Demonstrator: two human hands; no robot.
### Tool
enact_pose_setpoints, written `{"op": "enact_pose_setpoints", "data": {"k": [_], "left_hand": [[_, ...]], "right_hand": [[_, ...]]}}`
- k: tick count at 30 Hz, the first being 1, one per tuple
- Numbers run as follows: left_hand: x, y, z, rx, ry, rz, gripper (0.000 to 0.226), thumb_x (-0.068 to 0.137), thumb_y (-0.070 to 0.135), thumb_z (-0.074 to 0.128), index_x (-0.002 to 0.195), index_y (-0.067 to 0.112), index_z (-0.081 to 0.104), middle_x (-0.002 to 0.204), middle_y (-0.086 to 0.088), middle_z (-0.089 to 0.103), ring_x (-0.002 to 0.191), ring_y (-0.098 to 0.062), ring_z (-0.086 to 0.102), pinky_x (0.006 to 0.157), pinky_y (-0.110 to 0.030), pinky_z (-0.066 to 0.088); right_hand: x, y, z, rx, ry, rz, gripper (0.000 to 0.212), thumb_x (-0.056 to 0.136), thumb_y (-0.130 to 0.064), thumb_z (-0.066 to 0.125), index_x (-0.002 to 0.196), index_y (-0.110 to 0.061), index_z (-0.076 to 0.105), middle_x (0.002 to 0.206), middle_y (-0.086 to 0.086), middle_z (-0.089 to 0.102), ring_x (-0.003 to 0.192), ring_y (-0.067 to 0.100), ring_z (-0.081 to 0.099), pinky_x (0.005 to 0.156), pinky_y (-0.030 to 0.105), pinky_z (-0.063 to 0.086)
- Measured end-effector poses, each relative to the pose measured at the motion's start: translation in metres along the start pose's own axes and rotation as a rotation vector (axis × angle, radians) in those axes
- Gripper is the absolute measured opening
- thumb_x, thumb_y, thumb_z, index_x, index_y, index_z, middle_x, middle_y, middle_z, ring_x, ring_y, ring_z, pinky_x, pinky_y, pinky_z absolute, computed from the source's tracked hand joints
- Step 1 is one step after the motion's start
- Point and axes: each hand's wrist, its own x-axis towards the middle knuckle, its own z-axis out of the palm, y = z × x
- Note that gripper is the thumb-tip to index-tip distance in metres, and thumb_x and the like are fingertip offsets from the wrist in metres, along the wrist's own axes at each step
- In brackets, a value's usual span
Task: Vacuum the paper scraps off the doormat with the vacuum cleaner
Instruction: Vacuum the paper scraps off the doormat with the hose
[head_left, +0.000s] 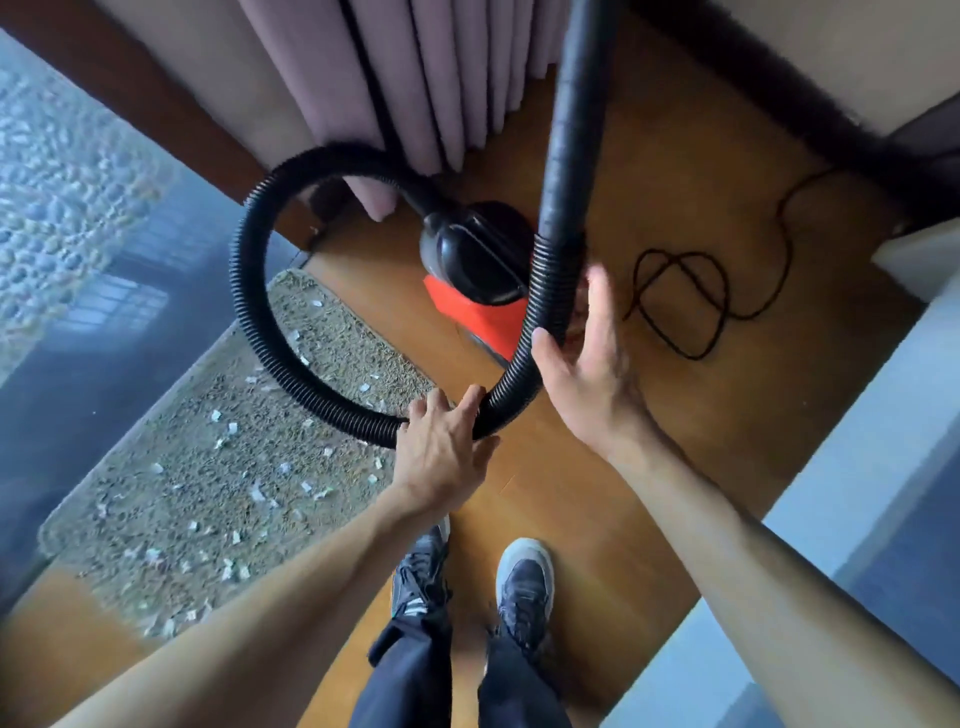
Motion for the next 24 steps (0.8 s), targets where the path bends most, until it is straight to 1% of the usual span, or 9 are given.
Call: {"op": "enact_pose_setpoints", "data": {"k": [2,6,9,12,15,18,21,22,24], "left_hand": [[-0.007,0.0,-0.003,-0.132,0.05,-0.032,0.047,0.09,0.047,0.061,0.125,0.018,0.048,0.103,-0.016,0.057,0.1,-0.036,0.054,0.084,-0.042,0.046],[-0.023,-0.005,-0.014,-0.531,0.134,-0.041,0.033,0.086,0.037,0.07,0.105,0.013,0.056,0.084,-0.008,0.063,0.077,-0.026,0.058,0.063,-0.03,0.034],[-0.038,-0.008,-0.023,-0.763,0.166,-0.107,0.023,0.085,0.029,0.074,0.095,0.016,0.059,0.07,0.01,0.06,0.062,0.0,0.054,0.057,-0.012,0.036],[-0.047,-0.02,-0.026,-0.992,0.136,-0.186,0.016,0.085,0.027,0.075,0.088,0.021,0.06,0.065,0.015,0.058,0.057,0.003,0.05,0.059,-0.013,0.039],[-0.058,-0.036,-0.033,-1.309,0.086,-0.28,0.018,0.081,0.013,0.078,0.08,0.022,0.063,0.069,0.014,0.063,0.067,-0.002,0.055,0.066,-0.017,0.045],[-0.07,-0.054,-0.039,-1.594,0.062,-0.353,0.023,0.071,0.007,0.078,0.091,0.001,0.069,0.083,-0.003,0.068,0.078,-0.012,0.061,0.07,-0.017,0.051],[-0.083,-0.072,-0.041,-1.747,0.023,-0.423,0.046,0.067,0.013,0.073,0.111,-0.002,0.069,0.095,-0.006,0.073,0.082,-0.009,0.063,0.072,-0.016,0.044],[-0.085,-0.076,-0.038,-1.779,0.023,-0.452,0.047,0.066,0.016,0.074,0.111,0.004,0.071,0.102,-0.006,0.075,0.089,-0.013,0.064,0.077,-0.021,0.043],[-0.089,-0.081,-0.032,-1.828,0.053,-0.499,0.049,0.059,0.023,0.078,0.107,0.011,0.073,0.112,-0.006,0.075,0.108,-0.023,0.066,0.094,-0.036,0.044]], "right_hand": [[0.004,-0.017,0.002,-0.034,-0.134,-0.173,0.074,0.087,-0.001,0.058,0.15,0.003,0.021,0.149,-0.006,0.024,0.136,-0.006,0.018,0.109,0.0,0.01],[0.017,-0.047,0.014,-0.101,-0.483,-0.353,0.076,0.089,0.005,0.055,0.153,0.002,0.016,0.161,0.007,0.017,0.148,0.008,0.013,0.121,0.018,0.009],[0.02,-0.075,0.03,-0.129,-0.72,-0.387,0.079,0.089,0.005,0.056,0.155,-0.008,0.015,0.158,-0.006,0.018,0.145,-0.003,0.013,0.12,0.017,0.01],[0.02,-0.099,0.055,-0.155,-0.899,-0.374,0.081,0.091,0.003,0.055,0.157,-0.016,0.013,0.161,-0.007,0.019,0.146,-0.003,0.017,0.12,0.015,0.012],[0.023,-0.118,0.086,-0.191,-1.068,-0.323,0.082,0.093,-0.001,0.053,0.157,-0.03,0.012,0.156,-0.013,0.033,0.136,-0.001,0.038,0.118,0.024,0.028],[0.026,-0.132,0.119,-0.193,-1.198,-0.284,0.082,0.093,-0.006,0.054,0.154,-0.044,0.013,0.137,-0.019,0.05,0.11,0.014,0.057,0.103,0.034,0.048],[0.027,-0.143,0.152,-0.215,-1.267,-0.287,0.083,0.093,-0.009,0.06,0.155,-0.042,0.015,0.129,-0.025,0.051,0.101,0.004,0.058,0.095,0.022,0.049],[0.027,-0.145,0.163,-0.219,-1.288,-0.28,0.085,0.092,-0.009,0.061,0.155,-0.042,0.014,0.129,-0.025,0.05,0.096,0.003,0.057,0.092,0.022,0.051],[0.026,-0.146,0.181,-0.227,-1.34,-0.259,0.087,0.091,-0.011,0.063,0.154,-0.044,0.013,0.132,-0.004,0.055,0.094,0.016,0.058,0.089,0.031,0.055]]}}
